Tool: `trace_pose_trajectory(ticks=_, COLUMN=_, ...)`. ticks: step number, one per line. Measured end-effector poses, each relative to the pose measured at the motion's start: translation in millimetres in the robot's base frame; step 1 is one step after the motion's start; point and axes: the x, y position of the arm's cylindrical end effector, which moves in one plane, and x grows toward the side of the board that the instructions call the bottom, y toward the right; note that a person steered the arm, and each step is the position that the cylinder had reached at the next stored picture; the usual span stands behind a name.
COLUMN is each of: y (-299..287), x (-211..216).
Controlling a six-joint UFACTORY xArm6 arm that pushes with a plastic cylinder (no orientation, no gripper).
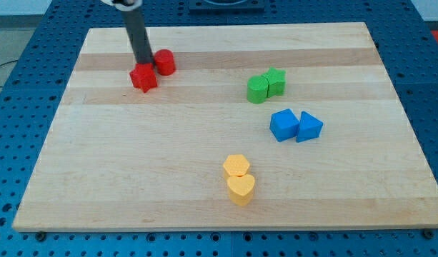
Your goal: Move the red blocks to the top left of the green circle
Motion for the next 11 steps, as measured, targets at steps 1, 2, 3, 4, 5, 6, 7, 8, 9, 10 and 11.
trace_pose_trajectory(ticks=1, y=45, x=18)
trace_pose_trajectory(ticks=2, y=-13, x=0)
trace_pose_trajectory(ticks=3, y=-12, x=-25)
trace_pose_trajectory(ticks=4, y=77, x=1)
trace_pose_trajectory(ticks=5, y=128, x=34)
trace_pose_trajectory(ticks=6, y=82, x=72)
trace_pose_trajectory(ticks=7, y=33, x=120)
trace_pose_trajectory(ticks=8, y=-42, x=75)
trace_pose_trajectory(ticks=9, y=-49, x=41)
trace_pose_trajectory(ticks=10, y=37, x=50)
trace_pose_trajectory(ticks=11, y=32, x=49)
